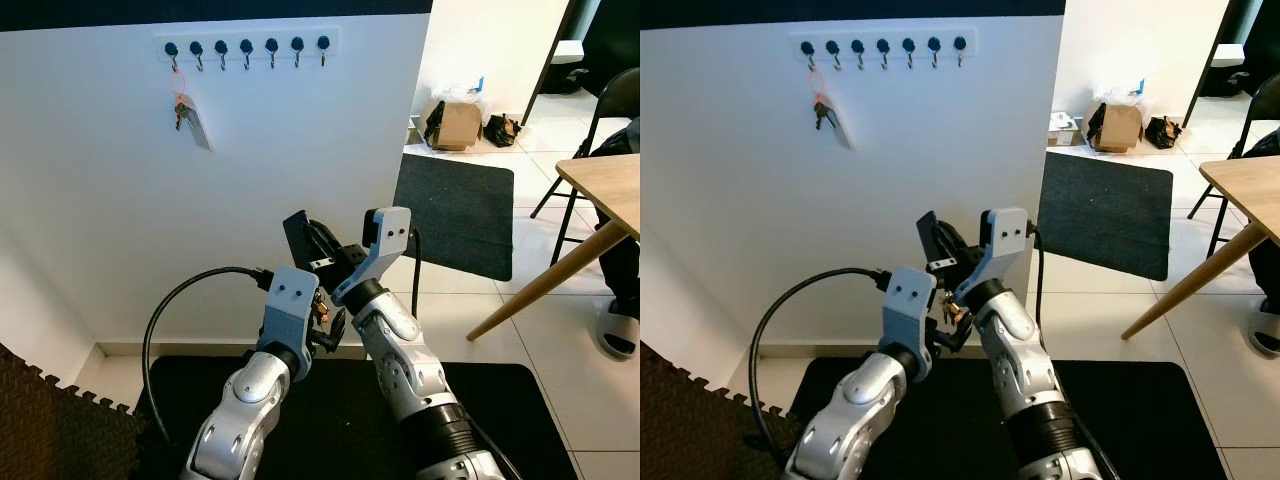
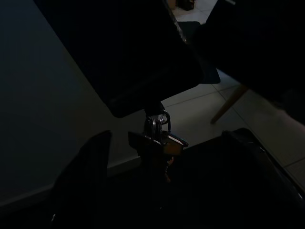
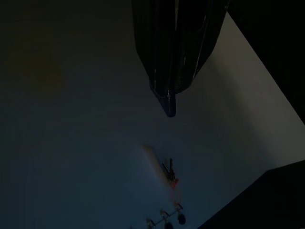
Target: Hang keys on a hook
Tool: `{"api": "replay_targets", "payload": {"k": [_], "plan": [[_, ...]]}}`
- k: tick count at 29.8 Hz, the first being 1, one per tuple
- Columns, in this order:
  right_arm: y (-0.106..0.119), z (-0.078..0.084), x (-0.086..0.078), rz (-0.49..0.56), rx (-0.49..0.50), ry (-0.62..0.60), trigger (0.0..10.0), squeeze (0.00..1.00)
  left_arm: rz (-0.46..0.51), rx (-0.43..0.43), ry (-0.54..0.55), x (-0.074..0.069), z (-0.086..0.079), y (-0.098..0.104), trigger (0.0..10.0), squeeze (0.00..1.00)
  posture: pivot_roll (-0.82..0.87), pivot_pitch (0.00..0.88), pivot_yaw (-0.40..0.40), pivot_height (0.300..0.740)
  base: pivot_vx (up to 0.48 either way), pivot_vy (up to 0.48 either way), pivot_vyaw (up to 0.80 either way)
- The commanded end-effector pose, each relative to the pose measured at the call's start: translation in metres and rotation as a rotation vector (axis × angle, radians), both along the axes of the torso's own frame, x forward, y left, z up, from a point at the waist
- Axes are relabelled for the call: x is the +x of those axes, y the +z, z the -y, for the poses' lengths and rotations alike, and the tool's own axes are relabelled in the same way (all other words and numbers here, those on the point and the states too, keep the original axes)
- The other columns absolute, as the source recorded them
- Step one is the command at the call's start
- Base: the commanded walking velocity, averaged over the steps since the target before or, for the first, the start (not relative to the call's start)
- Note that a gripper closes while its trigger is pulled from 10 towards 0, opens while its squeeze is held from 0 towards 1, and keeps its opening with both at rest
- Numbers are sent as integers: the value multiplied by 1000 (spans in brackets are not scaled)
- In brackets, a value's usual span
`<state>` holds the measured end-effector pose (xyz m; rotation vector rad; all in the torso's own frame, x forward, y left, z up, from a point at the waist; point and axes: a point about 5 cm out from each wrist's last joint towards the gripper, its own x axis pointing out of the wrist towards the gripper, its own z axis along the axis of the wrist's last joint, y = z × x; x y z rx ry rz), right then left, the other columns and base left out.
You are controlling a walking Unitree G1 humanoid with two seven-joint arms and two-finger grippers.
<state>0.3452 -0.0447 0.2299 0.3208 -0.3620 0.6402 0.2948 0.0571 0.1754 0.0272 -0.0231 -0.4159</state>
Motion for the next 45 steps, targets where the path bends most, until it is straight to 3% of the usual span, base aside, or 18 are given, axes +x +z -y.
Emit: {"api": "replay_targets", "payload": {"k": [1,3,4,7,12,13,15,27,28,29,35,36,41,42,45], "plan": [[2,-14,-5,1,25,41,10000,0,-18,9,7,0,0,-5,4431,0,102,215,53,740,0,0,0],[2,-14,-5,1,26,42,10000,0,-18,8,7,0,0,-5,4039,0,102,215,53,740,0,0,0],[3,-15,-5,1,26,43,10000,0,-18,8,7,1,0,-5,3020,0,102,216,53,740,0,0,0],[3,-15,-5,0,27,44,10000,0,-19,7,6,1,0,-5,1333,0,102,216,54,740,0,0,0],[2,-16,-6,0,28,48,10000,0,-18,4,6,1,1,-4,1373,0,102,215,54,740,0,0,0],[2,-17,-6,-1,28,49,10000,0,-17,4,7,1,1,-4,353,0,102,215,54,740,0,0,0],[2,-17,-6,-1,27,49,10000,0,-15,5,9,2,0,-4,0,0,102,215,54,740,0,0,0],[0,-14,-5,-5,20,39,10000,0,-12,5,22,2,-3,-4,0,0,103,214,53,740,0,0,0],[-1,-14,-5,-6,18,37,10000,0,-11,6,27,2,-4,-4,3569,0,103,214,53,740,0,0,0],[-2,-13,-4,-8,14,31,10000,0,-12,5,34,2,-5,-3,10000,0,103,214,53,740,0,0,0],[-6,-10,-4,-16,-2,12,10000,0,-9,4,51,2,-9,-2,10000,0,103,215,55,740,0,0,0],[-7,-11,-4,-17,6,27,10000,1000,-8,6,52,2,-9,-2,10000,0,103,215,55,740,0,0,0],[-9,-7,-3,-27,-10,-8,10000,1000,-8,4,49,1,-9,-2,10000,0,102,213,55,740,0,0,0],[-11,-5,-3,-34,-11,-15,10000,0,-10,-3,34,0,-8,-1,10000,0,102,210,56,740,0,0,0],[-22,16,3,-79,-18,-119,10000,0,-11,-9,4,-6,-10,0,10000,0,101,208,58,740,0,0,0]]}}
